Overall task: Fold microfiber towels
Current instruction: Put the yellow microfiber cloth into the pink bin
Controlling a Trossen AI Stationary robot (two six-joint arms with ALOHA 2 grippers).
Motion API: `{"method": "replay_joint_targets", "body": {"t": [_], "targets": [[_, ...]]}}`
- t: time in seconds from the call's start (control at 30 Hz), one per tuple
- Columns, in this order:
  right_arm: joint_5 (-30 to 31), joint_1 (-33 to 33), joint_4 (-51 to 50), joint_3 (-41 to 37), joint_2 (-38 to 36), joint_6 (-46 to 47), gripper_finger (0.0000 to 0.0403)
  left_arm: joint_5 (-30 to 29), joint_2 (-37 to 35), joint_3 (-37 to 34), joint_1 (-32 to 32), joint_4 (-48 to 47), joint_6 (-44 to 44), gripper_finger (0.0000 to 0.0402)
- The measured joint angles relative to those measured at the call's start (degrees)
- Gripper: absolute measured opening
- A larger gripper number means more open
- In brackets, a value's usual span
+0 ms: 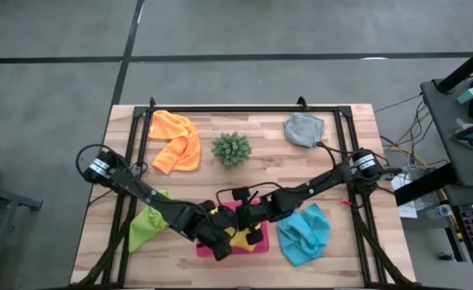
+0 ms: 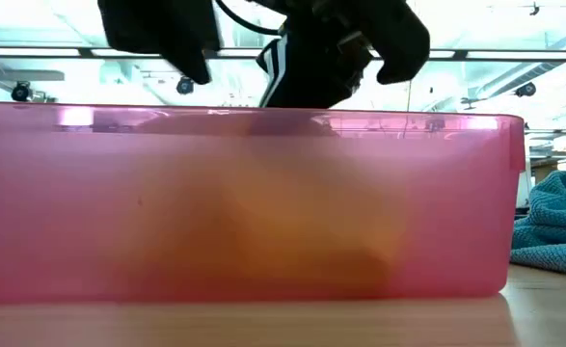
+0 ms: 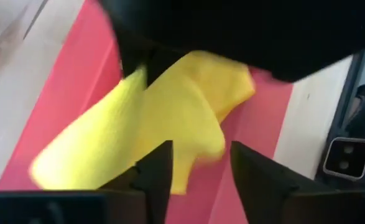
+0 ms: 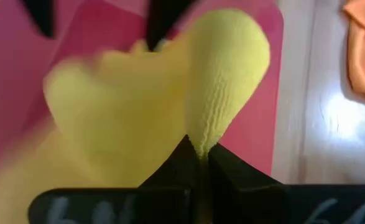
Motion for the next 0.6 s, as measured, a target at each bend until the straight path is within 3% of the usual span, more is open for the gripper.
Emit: {"method": "replay_joint_targets", "body": {"t": [0.2, 0.43, 0.6], "targets": [[0.08, 0.0, -0.3, 0.0, -0.02, -1.32, 0.0011, 0.17, -1.33, -0.04, 1.33, -5.45, 7.39, 0.0194], [0.04, 0.02, -0.26, 0.0, -0.07, -1.69, 0.0011, -6.18, -2.62, -1.37, 1.55, -9.26, 23.85, 0.02], [0.11, 0.0, 0.02, 0.0, -0.03, -2.82, 0.0011, -9.14, -2.6, -3.93, 1.77, -9.24, 27.32, 0.02]]}}
